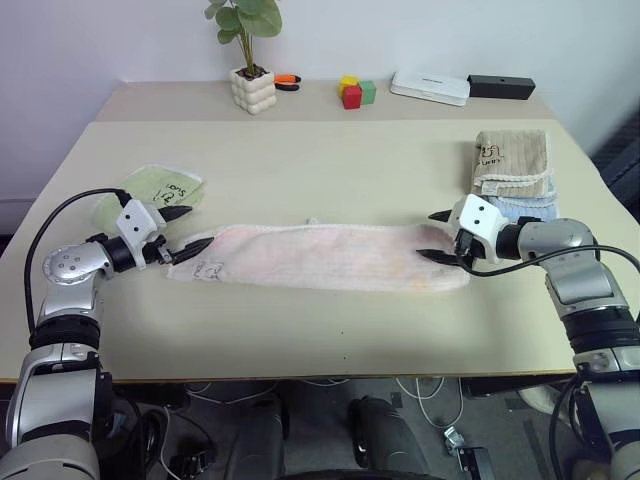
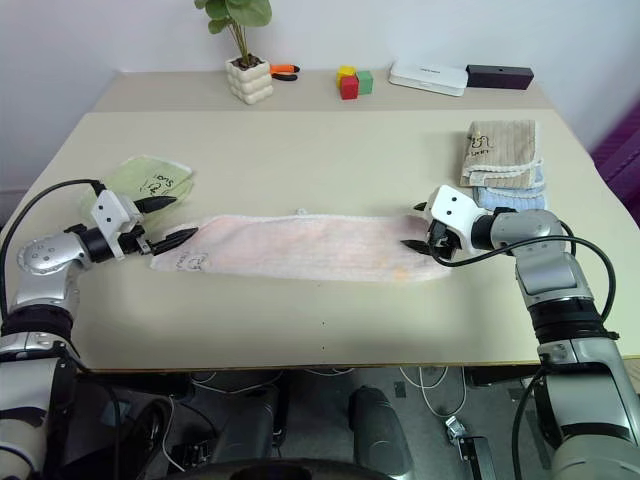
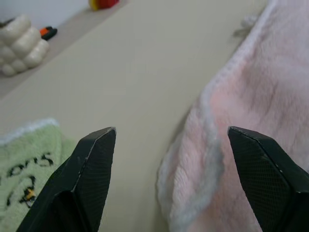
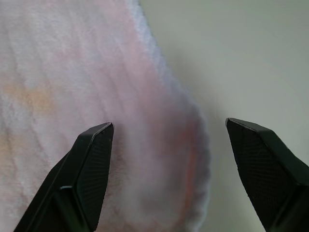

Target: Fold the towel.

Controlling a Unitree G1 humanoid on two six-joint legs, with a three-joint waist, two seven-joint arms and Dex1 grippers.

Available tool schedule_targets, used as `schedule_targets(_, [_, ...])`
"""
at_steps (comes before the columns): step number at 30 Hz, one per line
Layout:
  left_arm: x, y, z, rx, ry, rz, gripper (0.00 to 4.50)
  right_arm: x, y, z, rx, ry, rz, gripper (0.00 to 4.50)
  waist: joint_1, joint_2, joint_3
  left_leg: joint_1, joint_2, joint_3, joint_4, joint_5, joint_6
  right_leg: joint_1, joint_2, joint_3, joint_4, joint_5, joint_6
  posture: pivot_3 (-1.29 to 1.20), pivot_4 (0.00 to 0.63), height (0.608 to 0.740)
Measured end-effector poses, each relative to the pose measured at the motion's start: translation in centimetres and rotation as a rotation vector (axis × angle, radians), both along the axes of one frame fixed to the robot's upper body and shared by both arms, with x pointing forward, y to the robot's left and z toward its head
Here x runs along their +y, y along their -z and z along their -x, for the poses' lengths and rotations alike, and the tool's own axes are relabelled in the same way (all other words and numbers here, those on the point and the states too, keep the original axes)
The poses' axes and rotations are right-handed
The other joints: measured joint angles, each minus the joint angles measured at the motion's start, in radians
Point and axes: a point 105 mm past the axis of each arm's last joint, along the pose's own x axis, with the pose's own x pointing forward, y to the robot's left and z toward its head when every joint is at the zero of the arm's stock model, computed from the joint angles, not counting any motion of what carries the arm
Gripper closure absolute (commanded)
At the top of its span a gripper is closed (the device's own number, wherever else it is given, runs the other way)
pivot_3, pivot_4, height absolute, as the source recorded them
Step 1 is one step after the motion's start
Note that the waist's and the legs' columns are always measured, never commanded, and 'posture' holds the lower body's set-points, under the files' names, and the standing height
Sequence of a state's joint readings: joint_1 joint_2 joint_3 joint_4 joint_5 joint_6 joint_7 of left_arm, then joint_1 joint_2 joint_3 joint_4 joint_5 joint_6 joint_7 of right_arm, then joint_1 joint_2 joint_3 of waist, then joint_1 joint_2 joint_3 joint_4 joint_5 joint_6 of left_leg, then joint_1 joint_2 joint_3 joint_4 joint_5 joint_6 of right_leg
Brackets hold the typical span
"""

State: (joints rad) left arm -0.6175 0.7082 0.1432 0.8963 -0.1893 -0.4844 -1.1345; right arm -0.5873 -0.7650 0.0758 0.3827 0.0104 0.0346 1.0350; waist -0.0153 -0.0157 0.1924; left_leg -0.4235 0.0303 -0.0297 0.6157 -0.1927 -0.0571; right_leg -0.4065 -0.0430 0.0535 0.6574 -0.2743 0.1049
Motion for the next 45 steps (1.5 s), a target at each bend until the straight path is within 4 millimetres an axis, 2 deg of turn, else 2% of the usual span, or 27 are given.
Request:
schedule_targets(4, [0.7,-1.6,0.3,-0.031,-0.018,0.045,0.72,-0.8,-1.0,-1.2,-0.070,0.066,0.015,0.72,-0.002,0.000,0.000,0.000,0.000,0.000,0.000,0.000,0.000,-0.001,0.000,0.000,0.000,0.000,0.000,0.00,0.150,0.740])
schedule_targets(8, [0.9,-3.4,0.6,-0.059,-0.017,0.073,0.72,-2.6,-0.1,-1.6,-0.087,0.129,0.102,0.72,0.000,0.000,0.000,0.000,0.000,0.000,0.000,0.000,0.000,0.000,-0.001,0.000,0.000,0.000,0.000,0.00,0.150,0.740])
schedule_targets(11, [0.9,-3.0,1.0,-0.026,-0.011,0.087,0.72,-3.5,0.7,-1.7,-0.088,0.147,0.160,0.72,-0.002,0.000,0.000,0.000,0.000,0.000,0.000,0.000,0.000,-0.001,0.000,0.000,0.001,0.000,0.000,0.00,0.150,0.740])
schedule_targets(15, [0.5,-3.1,0.9,-0.020,-0.003,0.095,0.72,-3.2,0.4,-1.9,-0.123,0.120,0.181,0.72,-0.004,0.000,0.000,0.000,0.000,0.000,0.000,0.000,0.000,-0.001,0.000,0.000,0.001,0.000,0.000,0.00,0.150,0.740])
schedule_targets(18, [0.2,-2.8,1.5,-0.008,0.022,0.107,0.72,-2.0,-1.0,-2.5,-0.156,0.116,0.081,0.72,-0.007,0.000,0.000,0.001,0.000,0.000,-0.001,0.000,0.000,-0.001,0.000,0.000,0.001,0.000,0.000,0.00,0.150,0.740])
schedule_targets(22, [-0.5,-1.3,2.5,0.052,0.064,0.164,0.72,-0.3,-4.3,-3.1,-0.178,0.150,-0.235,0.72,-0.008,0.000,0.000,0.000,0.000,0.000,-0.001,0.000,0.000,-0.001,0.000,0.000,0.003,0.000,0.000,0.00,0.150,0.740])
schedule_targets(26, [-1.4,-2.8,2.7,0.051,0.103,0.259,0.72,2.3,-7.0,-1.9,-0.123,0.055,-0.434,0.72,0.002,0.000,0.000,0.000,0.000,-0.001,0.001,0.000,0.000,0.000,0.000,0.000,0.004,0.000,0.000,0.00,0.150,0.740])
schedule_targets(29, [-1.7,-3.5,3.1,0.050,0.121,0.282,0.72,3.4,-6.9,-0.7,-0.053,0.008,-0.491,0.72,0.004,0.000,0.000,0.000,0.000,-0.001,0.001,0.000,0.000,0.000,-0.001,0.000,0.004,0.000,0.000,0.00,0.150,0.740])
schedule_targets(34, [-2.1,-3.5,3.3,0.073,0.126,0.300,0.72,4.4,-6.0,-0.3,0.016,0.023,-0.575,0.72,-0.002,0.000,0.000,0.000,0.000,-0.001,0.001,0.000,0.000,-0.001,0.000,0.000,0.004,0.000,-0.001,0.00,0.150,0.740])
schedule_targets(37, [-4.1,-4.2,3.5,0.080,0.178,0.384,1.58,7.4,-5.8,0.3,0.043,0.010,-0.714,1.61,-0.006,0.000,0.000,0.000,0.001,-0.002,0.000,0.000,0.000,-0.001,0.000,0.000,0.005,0.000,-0.001,0.00,0.150,0.740])
schedule_targets(40, [-6.7,-4.9,2.9,0.064,0.181,0.497,3.07,11.0,-4.4,0.7,0.086,0.045,-0.857,3.09,-0.003,0.000,0.000,0.000,0.000,-0.002,0.001,0.000,0.000,-0.002,0.001,0.000,0.006,0.000,0.000,0.00,0.150,0.740])
schedule_targets(43, [-8.2,-4.5,1.9,0.053,0.107,0.599,4.46,12.9,-2.6,1.0,0.099,0.144,-0.933,4.47,0.005,0.000,0.000,-0.001,-0.001,-0.002,0.003,0.000,0.000,-0.001,0.000,0.000,0.006,0.000,0.000,0.00,0.150,0.740])
schedule_targets(45, [-10.0,-3.5,1.3,0.067,0.069,0.645,4.46,14.0,-1.3,1.1,0.101,0.192,-0.928,4.47,0.005,0.000,0.000,-0.001,-0.001,-0.003,0.004,0.000,0.000,-0.001,-0.001,0.000,0.006,0.000,0.000,0.00,0.150,0.740])
